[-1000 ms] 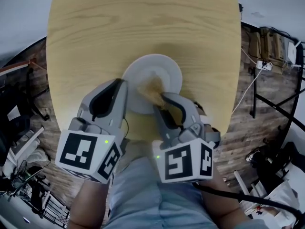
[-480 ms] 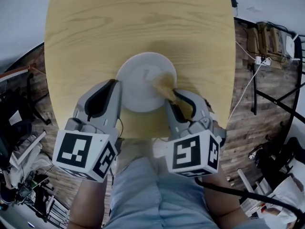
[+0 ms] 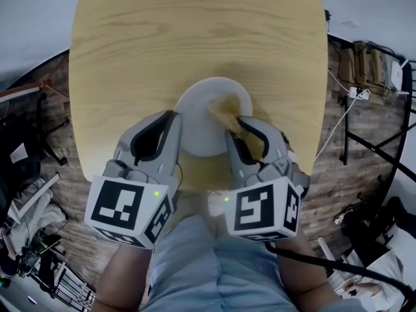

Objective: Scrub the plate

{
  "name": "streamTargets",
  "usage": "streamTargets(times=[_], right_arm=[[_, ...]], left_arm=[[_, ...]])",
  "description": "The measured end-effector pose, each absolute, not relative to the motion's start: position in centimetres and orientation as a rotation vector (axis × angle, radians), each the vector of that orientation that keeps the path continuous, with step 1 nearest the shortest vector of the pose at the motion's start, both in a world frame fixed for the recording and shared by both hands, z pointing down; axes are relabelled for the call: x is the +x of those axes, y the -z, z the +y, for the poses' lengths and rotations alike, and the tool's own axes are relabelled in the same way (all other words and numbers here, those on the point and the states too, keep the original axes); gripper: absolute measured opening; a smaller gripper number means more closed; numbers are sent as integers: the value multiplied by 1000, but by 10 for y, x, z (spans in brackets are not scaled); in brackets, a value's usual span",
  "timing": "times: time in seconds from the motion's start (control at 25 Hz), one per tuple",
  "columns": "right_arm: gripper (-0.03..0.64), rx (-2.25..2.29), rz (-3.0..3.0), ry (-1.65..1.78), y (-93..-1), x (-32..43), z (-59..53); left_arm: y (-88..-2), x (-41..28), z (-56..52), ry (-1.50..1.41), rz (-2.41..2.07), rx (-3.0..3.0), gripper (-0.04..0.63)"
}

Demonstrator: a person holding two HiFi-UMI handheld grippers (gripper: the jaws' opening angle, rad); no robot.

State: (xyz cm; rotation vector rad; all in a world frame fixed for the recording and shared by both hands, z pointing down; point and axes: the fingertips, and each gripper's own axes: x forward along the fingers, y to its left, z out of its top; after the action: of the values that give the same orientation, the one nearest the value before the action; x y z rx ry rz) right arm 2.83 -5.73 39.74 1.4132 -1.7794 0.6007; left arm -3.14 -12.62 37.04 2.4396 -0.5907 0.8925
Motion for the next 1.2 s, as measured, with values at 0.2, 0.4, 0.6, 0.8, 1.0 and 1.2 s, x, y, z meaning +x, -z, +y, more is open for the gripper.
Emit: streamTargets(times=[0.2,0.4,0.6,0.8,1.0,1.2], right_arm=[[72,1336,-1842,-582,-396,3,-60],[72,1269,-1860,-617,-404,-10,-48],[72,1290,-1803,-650,-410,3,-37],[72,1351,-1726,-656,-412,26,-27],[72,1367,-1697,-631,-413,34,-29],[72,1374,-1678,-614,-409,33,-31]], left_arm=[[-376,-34,-129,-890,-594,2427,44],[-383,-40,-134,-897,-603,2419,44],[-389,-43,-137,-898,-598,2410,44],[-390,-46,-134,-900,-584,2422,48],[-385,-51,-136,-920,-615,2465,48],[-370,-64,-145,-886,-656,2491,48]])
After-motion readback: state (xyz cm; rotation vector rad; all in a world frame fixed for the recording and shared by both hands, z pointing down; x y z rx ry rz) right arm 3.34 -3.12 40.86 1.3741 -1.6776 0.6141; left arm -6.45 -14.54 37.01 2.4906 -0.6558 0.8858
